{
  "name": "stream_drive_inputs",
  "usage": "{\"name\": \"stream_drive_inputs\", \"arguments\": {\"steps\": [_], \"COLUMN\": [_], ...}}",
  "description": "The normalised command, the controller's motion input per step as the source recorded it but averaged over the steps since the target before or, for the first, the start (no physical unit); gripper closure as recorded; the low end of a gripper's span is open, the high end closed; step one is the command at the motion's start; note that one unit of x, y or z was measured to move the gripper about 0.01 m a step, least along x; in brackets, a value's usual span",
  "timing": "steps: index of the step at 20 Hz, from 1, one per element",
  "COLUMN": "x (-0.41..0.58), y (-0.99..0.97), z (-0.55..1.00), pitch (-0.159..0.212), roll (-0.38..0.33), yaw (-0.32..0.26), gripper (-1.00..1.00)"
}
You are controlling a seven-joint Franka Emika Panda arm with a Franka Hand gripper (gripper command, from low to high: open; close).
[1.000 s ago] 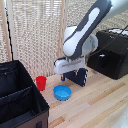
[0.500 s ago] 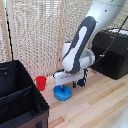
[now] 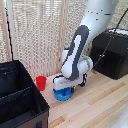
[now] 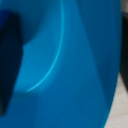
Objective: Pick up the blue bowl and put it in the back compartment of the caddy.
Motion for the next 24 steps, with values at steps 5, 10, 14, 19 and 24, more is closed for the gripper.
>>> {"name": "stream_drive_inputs", "arguments": {"steps": [5, 10, 14, 19, 24], "x": [-0.095, -0.096, -0.001, 0.046, 0.412], "y": [0.01, 0.05, 0.06, 0.16, 0.44], "z": [0.11, 0.78, 1.0, 1.0, 0.99], "pitch": [0.0, 0.018, 0.058, 0.072, 0.118], "roll": [0.0, 0.0, 0.0, 0.0, 0.0], "yaw": [-0.003, -0.006, 0.0, 0.0, 0.038], "gripper": [1.0, 1.0, 1.0, 1.0, 1.0]}}
